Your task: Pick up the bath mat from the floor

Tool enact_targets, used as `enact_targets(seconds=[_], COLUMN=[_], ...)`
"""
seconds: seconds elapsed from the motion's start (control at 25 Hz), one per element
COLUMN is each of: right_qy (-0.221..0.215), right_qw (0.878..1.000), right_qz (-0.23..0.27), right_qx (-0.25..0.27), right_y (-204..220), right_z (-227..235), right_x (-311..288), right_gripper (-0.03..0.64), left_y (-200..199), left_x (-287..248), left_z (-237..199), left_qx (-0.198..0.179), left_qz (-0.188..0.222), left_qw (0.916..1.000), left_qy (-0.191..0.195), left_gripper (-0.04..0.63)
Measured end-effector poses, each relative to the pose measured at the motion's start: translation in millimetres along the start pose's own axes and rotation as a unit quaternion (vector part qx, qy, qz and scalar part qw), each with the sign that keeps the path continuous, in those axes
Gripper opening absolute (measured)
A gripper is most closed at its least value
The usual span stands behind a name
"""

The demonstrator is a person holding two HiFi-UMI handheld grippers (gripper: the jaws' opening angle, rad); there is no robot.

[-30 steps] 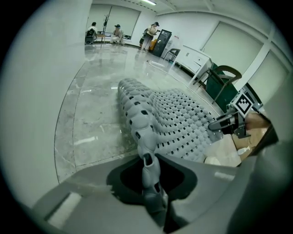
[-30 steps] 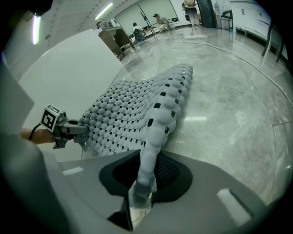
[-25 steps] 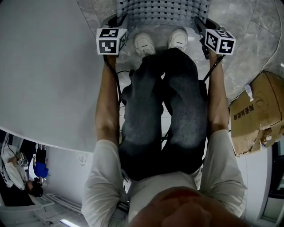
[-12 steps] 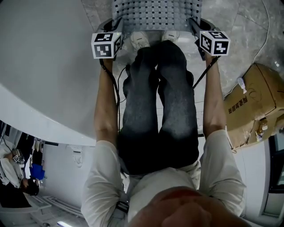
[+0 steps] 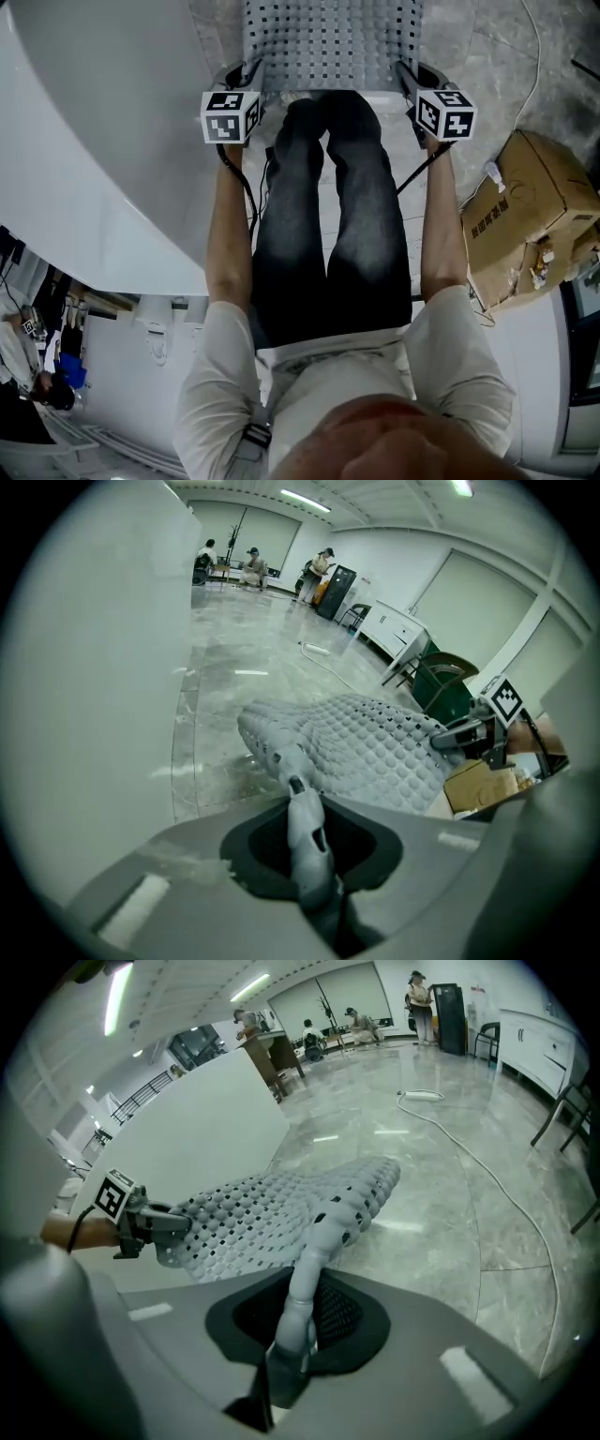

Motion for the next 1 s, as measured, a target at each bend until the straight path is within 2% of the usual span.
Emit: enact_targets(seconds=[0.6,1.0], right_qy=[0.013,0.021], right_qw=[0.999,0.998], right_qz=[0.016,0.037], right_qx=[0.028,0.045], right_y=[-25.2,-47.4], right_z=[-36.5,-62.4], right_x=[118.7,206.6], right_gripper=[0.046,0.043], left_y=[-29.3,-56.8], left_x=[95.9,170.0], left_z=[63.8,111.5], left_qx=[-0.002,0.001], left_qz=[0.026,0.062], left_qw=[0.9997,0.9981], left_qy=[-0.001,-0.003], left_gripper=[0.046,0.046])
Point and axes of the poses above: the fingertips, and each gripper's own axes: x backward along the fingers, z to its right, y out of its underside, the point moved 1 cm from there along x, backward along the fingers, and after that the axes turned 11 degrees about y, right-handed, at the moved point
